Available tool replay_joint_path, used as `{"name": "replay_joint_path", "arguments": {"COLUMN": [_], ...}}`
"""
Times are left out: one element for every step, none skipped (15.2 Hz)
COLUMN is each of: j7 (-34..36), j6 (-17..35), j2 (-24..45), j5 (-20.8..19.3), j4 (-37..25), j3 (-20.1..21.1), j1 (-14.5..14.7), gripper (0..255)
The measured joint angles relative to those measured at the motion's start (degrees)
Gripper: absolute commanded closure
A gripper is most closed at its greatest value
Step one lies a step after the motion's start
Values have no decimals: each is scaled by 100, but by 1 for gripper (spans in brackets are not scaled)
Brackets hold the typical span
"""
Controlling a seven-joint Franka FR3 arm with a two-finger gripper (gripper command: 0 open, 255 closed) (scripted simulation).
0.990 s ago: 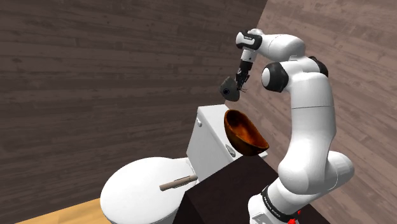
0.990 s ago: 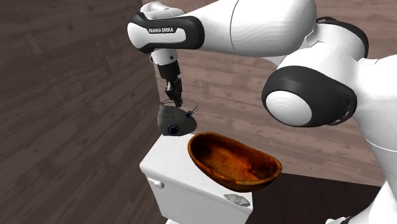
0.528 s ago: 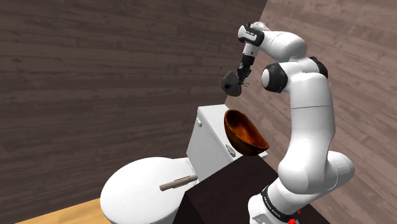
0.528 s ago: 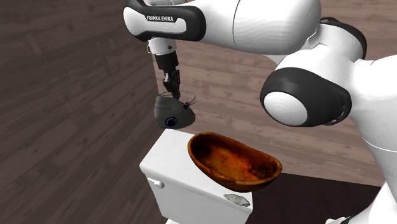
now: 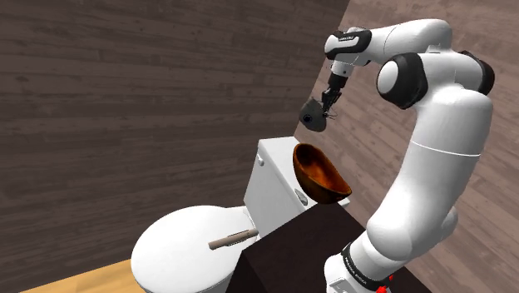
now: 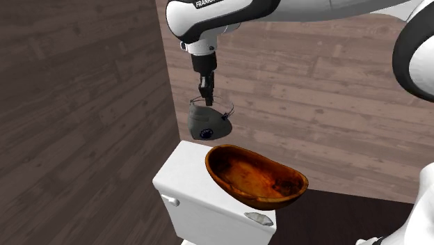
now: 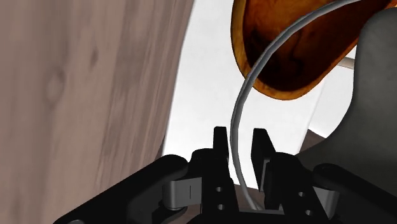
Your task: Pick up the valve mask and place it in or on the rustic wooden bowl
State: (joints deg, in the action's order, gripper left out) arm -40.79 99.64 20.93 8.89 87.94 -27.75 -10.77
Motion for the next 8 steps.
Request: {"name": "replay_joint_path", "arguments": {"j7": [13, 23, 84, 90, 124, 176, 247, 244], "j6": [60, 180, 268, 341, 388, 444, 527, 558], "j2": [-234, -476, -769, -1040, -1259, -1503, -1753, -1990], "j5": [-98, -204, -334, -461, -569, -688, -811, -937], "j4": [270, 596, 942, 1252, 1489, 1753, 2051, 2291], "j3": [-35, -68, -112, -142, -165, -186, -199, -220], "j1": [52, 104, 164, 200, 226, 249, 273, 265], "gripper": [255, 255, 255, 255, 255, 255, 255, 255]}}
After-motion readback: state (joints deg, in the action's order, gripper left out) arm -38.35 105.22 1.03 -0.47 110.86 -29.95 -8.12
